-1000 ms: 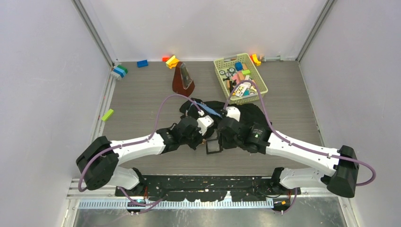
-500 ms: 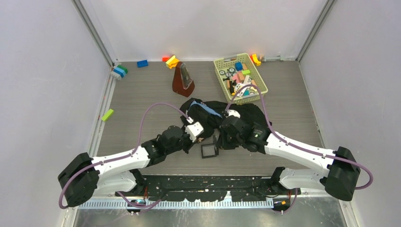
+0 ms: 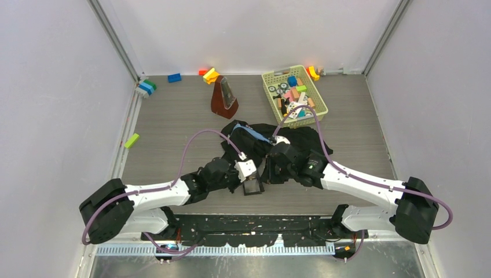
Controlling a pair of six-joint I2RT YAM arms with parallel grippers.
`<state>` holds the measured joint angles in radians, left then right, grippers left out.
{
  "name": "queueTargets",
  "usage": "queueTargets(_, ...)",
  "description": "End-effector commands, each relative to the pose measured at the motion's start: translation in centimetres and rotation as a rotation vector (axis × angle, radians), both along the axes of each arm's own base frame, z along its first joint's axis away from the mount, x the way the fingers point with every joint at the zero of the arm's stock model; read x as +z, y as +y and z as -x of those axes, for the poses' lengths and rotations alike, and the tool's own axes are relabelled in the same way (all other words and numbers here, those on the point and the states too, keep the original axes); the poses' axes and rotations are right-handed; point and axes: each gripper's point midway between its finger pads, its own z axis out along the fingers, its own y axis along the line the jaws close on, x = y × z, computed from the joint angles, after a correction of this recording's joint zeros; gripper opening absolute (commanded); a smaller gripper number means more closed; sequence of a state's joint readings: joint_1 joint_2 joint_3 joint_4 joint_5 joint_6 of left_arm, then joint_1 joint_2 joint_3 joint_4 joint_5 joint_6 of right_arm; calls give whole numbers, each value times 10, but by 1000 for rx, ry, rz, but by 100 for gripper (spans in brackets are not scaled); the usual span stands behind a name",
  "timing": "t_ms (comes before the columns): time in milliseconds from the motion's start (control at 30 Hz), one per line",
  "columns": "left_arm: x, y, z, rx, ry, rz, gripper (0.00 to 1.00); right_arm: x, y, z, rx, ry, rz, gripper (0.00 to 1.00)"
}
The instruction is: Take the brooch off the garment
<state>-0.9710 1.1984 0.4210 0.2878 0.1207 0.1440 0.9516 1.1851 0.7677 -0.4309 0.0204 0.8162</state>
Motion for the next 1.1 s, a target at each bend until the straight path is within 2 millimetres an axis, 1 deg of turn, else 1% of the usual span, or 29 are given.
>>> queueTargets(0, 24, -18, -6, -35, -71, 48, 0, 11, 10, -7, -7, -27, -58, 0)
queueTargets(333, 10, -22, -3, -51, -67, -20, 0, 10, 12, -8, -4, -25, -48, 0)
queueTargets(367, 10, -22, -3, -52, -66, -23, 0, 9, 11, -8, -4, -26, -45, 2)
queueTargets(400, 10, -23, -3, -52, -65, -24, 0, 9, 10, -8, -6, -24, -41, 11)
queueTargets(433, 10, -23, -3, -54, -66, -24, 0, 8, 8, -8, -7, -24, -35, 17)
queueTargets(467, 10, -23, -2, -55, -66, -23, 0, 7, 7, -8, -11, -26, -30, 27)
queueTargets(500, 11, -24, -2, -57, -67, -24, 0, 6, 6, -8, -11, -24, -26, 32)
queueTargets(533, 10, -23, -2, -58, -68, -26, 0, 6, 7, -8, -9, -23, -26, 39)
queueTargets(567, 10, -23, -1, -61, -67, -28, 0, 6, 7, -6, -4, -19, -27, 42)
queueTargets(600, 11, -24, -1, -61, -70, -26, 0, 5, 8, -6, -1, -17, -29, 47)
queueTargets(733, 16, -25, 1, -71, -77, -8, 0, 3, 16, -2, 26, 14, -49, 58)
queueTargets(833, 21, -25, 3, -78, -84, 12, 0, -2, 18, -2, 26, 28, -38, 59)
queueTargets(1067, 29, -25, 7, -94, -100, 50, 0, -12, 19, -3, 23, 47, -8, 56)
